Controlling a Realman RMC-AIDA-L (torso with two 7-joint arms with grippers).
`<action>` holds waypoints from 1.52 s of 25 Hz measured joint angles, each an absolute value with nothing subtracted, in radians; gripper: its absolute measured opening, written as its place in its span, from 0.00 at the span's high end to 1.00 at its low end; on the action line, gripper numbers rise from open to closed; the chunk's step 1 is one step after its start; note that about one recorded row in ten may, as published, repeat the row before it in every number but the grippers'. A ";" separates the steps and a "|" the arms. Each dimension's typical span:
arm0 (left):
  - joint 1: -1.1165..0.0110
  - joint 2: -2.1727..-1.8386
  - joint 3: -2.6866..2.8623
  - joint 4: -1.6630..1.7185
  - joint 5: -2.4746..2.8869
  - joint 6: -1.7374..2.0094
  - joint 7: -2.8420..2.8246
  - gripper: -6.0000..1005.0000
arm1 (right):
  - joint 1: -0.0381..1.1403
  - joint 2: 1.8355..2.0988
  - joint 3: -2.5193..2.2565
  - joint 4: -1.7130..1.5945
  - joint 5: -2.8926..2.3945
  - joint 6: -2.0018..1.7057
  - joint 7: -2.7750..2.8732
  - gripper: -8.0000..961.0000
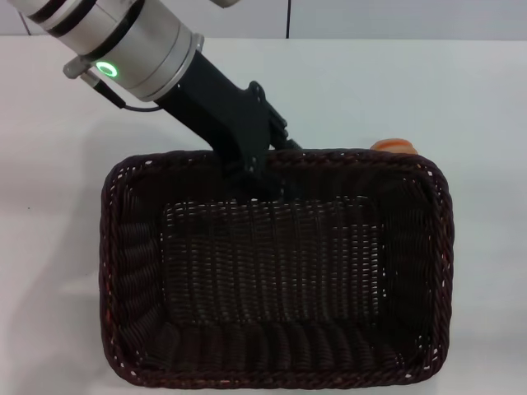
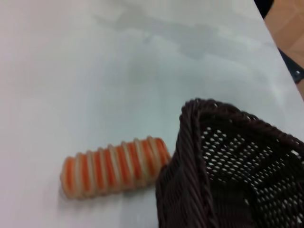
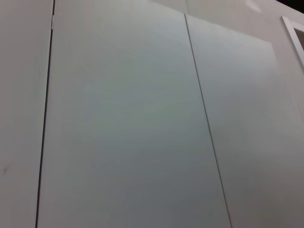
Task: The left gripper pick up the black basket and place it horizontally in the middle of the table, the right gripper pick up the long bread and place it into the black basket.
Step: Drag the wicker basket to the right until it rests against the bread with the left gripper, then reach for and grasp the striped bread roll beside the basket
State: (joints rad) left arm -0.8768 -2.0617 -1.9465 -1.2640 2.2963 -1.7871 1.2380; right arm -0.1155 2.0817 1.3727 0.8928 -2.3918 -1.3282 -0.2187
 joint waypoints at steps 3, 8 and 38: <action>-0.871 -2.062 -1.951 -1.270 2.288 -1.770 1.243 0.53 | -0.117 2.082 1.367 0.896 -2.392 -1.329 -0.219 0.30; -0.856 -2.062 -1.953 -1.287 2.271 -1.718 1.251 0.54 | -0.117 2.082 1.364 0.897 -2.392 -1.332 -0.220 0.30; -0.391 -2.060 -2.162 -1.414 1.624 -1.161 1.429 0.54 | -0.195 2.076 0.974 0.927 -2.383 -1.212 -0.226 0.30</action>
